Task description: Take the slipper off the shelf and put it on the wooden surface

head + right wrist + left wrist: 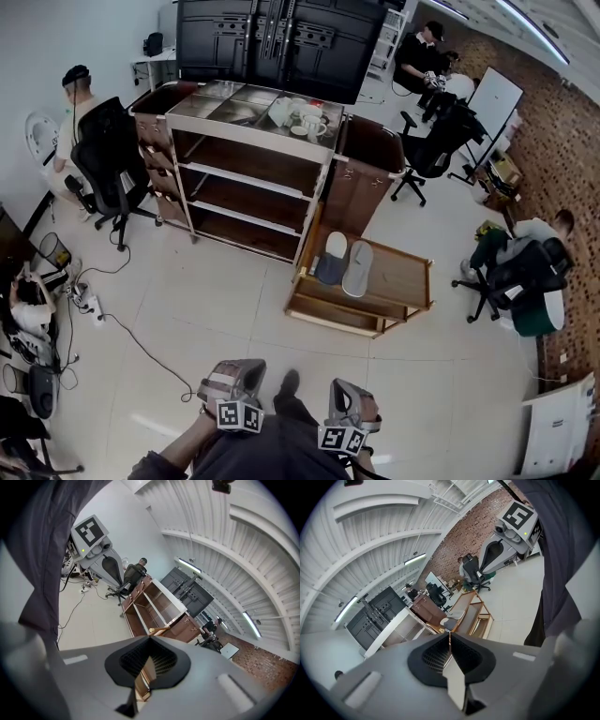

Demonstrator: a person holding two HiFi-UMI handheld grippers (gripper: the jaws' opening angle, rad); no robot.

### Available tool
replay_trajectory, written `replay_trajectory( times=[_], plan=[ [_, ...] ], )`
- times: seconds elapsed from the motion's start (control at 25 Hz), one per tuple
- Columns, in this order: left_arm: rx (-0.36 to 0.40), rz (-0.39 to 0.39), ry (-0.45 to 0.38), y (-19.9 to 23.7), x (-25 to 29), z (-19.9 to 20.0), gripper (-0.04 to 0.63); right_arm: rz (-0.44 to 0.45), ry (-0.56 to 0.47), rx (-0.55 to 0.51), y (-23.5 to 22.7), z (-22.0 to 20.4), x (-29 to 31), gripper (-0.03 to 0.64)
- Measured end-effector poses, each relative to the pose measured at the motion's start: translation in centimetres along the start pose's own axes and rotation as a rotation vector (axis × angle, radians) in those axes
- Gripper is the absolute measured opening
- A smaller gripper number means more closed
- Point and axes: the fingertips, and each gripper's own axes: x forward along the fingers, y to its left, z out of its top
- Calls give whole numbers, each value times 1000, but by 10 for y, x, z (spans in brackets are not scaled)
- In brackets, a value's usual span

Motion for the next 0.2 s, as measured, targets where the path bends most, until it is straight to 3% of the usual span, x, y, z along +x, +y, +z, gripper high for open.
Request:
replay_trajectory(
  times=[0.2],
  plan=[
    [-3, 3, 0, -7, 3, -2, 26, -4, -3, -7, 3, -7, -1, 0]
  ],
)
